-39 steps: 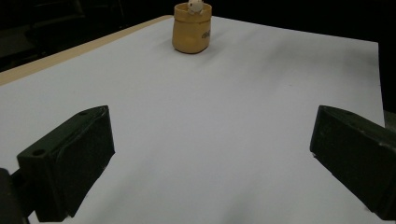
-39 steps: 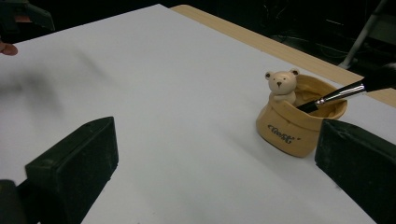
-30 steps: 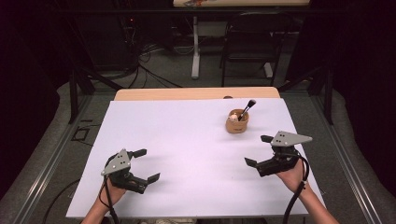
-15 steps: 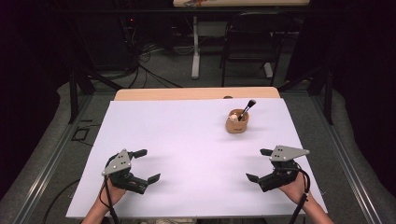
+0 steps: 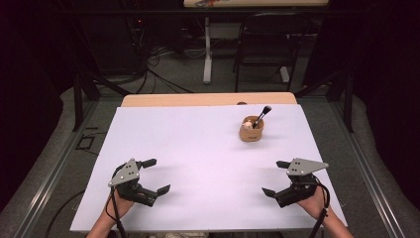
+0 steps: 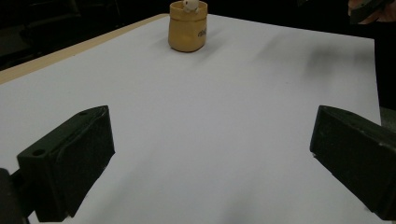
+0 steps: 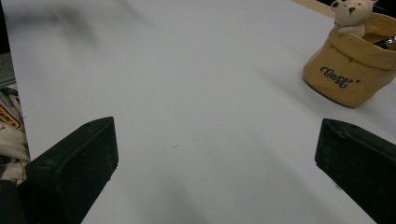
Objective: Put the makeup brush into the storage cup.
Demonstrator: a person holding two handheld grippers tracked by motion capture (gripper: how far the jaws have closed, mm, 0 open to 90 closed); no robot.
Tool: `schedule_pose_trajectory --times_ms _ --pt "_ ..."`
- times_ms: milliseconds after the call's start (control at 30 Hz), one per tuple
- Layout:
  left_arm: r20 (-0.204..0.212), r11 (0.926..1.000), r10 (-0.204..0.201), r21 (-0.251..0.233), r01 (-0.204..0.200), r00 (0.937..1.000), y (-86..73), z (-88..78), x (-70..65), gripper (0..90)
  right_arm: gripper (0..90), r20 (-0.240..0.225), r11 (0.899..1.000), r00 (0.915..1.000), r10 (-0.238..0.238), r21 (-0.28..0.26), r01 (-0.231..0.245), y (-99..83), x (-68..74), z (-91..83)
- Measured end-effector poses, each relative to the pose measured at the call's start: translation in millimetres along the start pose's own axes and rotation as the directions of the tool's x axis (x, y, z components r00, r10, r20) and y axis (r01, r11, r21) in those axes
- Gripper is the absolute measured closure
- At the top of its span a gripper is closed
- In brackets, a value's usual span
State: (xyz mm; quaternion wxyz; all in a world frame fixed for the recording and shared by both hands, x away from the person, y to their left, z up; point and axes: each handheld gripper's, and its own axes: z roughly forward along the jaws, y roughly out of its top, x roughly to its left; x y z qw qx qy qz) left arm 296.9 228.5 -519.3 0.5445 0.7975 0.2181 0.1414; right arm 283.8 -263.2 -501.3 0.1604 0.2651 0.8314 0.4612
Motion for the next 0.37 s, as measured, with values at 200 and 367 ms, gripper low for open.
schedule_pose_trajectory --times_ms 200,367 --pt "0.004 1.0000 0.003 0.006 -0.003 1.0000 0.4 1.6 0.0 0.0 0.0 0.009 1.000 0.9999 0.011 -0.004 -0.011 -1.1 -1.3 -0.8" --pt "0.006 0.9999 0.003 0.012 -0.003 1.0000 0.2 2.9 1.0 0.0 0.0 0.024 1.000 0.9997 0.002 -0.020 -0.001 -0.3 0.0 -1.4"
